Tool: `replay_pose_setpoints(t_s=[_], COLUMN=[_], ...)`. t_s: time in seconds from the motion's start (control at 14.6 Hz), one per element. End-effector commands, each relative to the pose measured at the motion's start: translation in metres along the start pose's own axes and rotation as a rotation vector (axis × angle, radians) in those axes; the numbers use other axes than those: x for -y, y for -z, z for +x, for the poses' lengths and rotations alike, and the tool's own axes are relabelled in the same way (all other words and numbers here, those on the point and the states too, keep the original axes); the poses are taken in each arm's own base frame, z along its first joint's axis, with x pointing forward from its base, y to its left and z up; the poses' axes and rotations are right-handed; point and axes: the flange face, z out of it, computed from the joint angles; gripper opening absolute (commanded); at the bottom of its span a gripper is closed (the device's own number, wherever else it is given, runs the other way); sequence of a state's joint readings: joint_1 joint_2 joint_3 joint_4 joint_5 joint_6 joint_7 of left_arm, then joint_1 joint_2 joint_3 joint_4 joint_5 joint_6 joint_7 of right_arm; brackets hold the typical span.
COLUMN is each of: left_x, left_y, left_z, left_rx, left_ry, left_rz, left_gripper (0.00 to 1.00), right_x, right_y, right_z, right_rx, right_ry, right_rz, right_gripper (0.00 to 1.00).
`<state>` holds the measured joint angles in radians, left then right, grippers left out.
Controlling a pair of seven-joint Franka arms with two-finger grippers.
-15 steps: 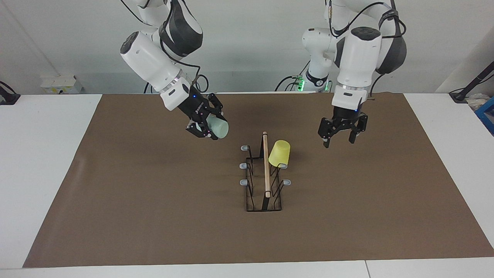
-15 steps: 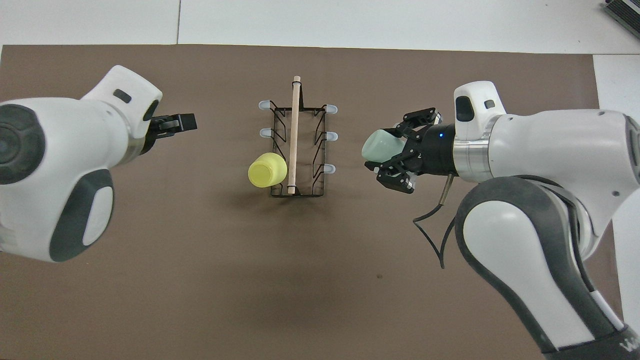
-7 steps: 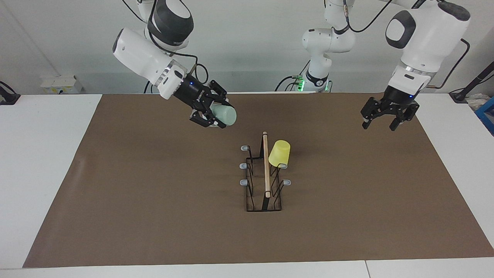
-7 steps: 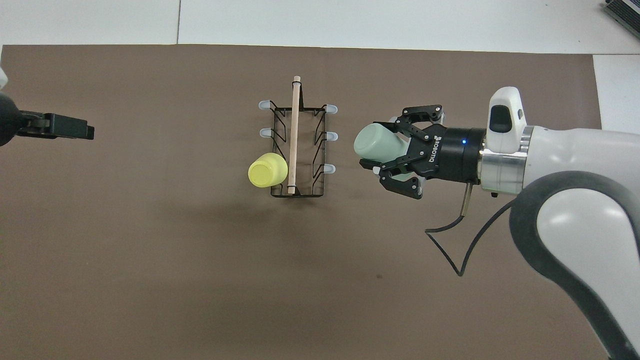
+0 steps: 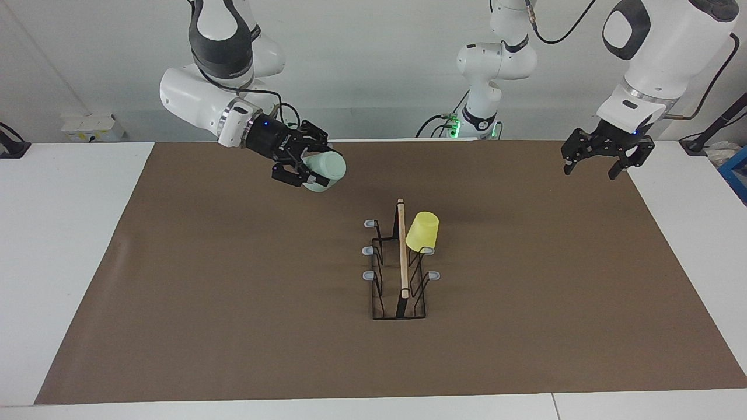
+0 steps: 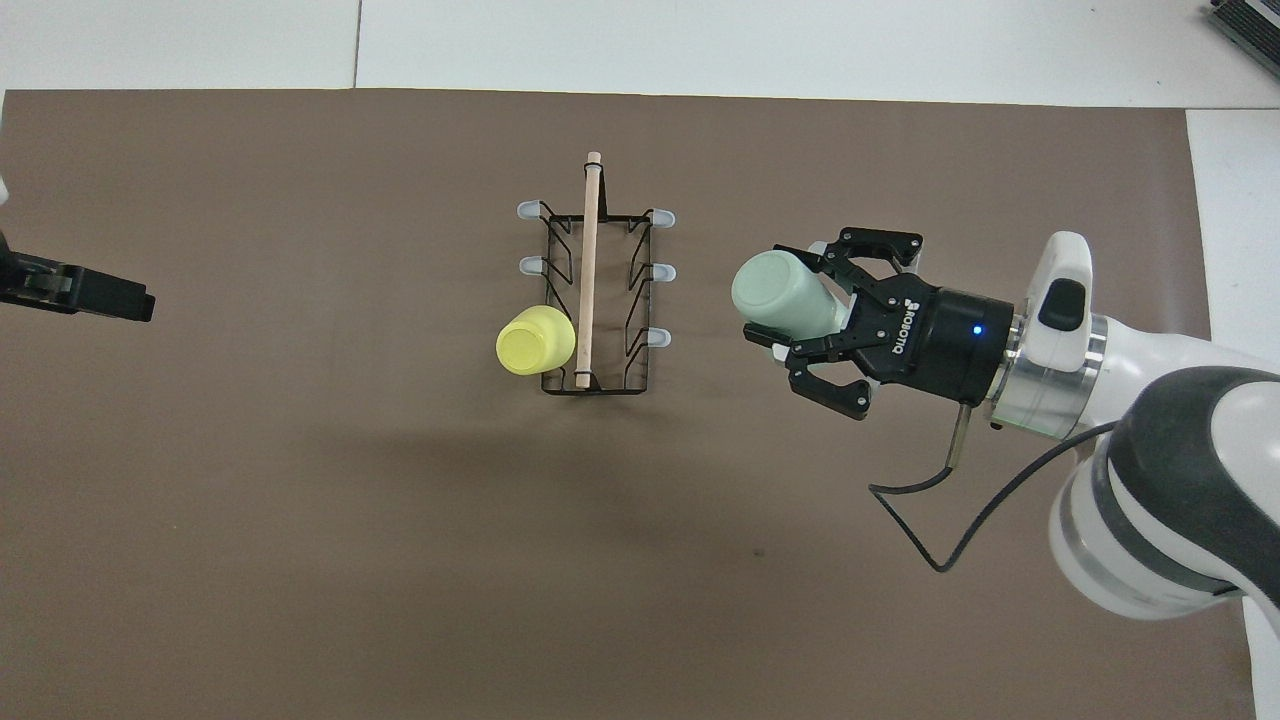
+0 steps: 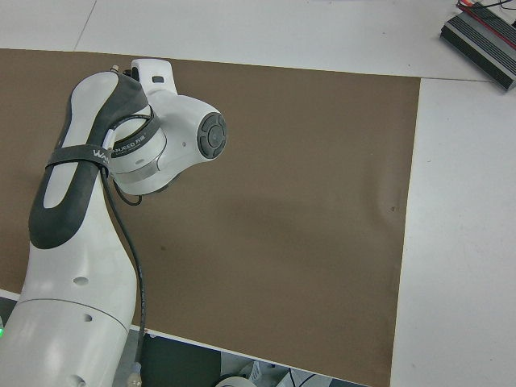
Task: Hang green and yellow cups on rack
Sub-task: 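Move the green cup with the right gripper onto a rack peg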
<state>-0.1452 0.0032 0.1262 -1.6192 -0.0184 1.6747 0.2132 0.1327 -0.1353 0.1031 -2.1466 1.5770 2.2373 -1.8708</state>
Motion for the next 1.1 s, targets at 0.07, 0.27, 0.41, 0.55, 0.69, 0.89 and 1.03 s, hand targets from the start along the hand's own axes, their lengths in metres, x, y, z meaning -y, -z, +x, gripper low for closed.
replay_pose_setpoints(t_s=[0.07,0.27,0.41,0.55,0.69,0.89,1.03], left_x=[-0.015,-0.016,-0.016,-0.019,-0.025,-0.026,-0.026], left_y=[0.000,0.000,0.002,0.002,0.001,0.002,0.002], left_z=[-0.008,-0.016,-0.014,-0.012,-0.014,-0.013,-0.013], left_rx=[0.038,0.047,0.029,0.035,0.041,0.039,0.040], left_ry=[-0.030,-0.013,0.008,0.036,0.048,0.044,0.044], left_rz=[0.006,0.004,0.008,0.008,0.008,0.009,0.010], left_gripper=[1.00,1.00,1.00,1.00,1.00,1.00,1.00], right_x=[0.013,0.025,0.031,0.038,0.046,0.039,0.040], right_y=[-0.015,-0.046,-0.062,-0.077,-0.095,-0.110,-0.117], right_z=[-0.027,-0.060,-0.072,-0.082,-0.097,-0.111,-0.122], right_rx=[-0.092,-0.146,-0.160,-0.182,-0.204,-0.206,-0.200], right_ry=[0.018,0.035,0.045,0.038,0.047,0.069,0.078], right_rz=[-0.044,-0.060,-0.061,-0.085,-0.107,-0.124,-0.132], right_gripper=[0.02,0.02,0.02,0.03,0.03,0.03,0.03])
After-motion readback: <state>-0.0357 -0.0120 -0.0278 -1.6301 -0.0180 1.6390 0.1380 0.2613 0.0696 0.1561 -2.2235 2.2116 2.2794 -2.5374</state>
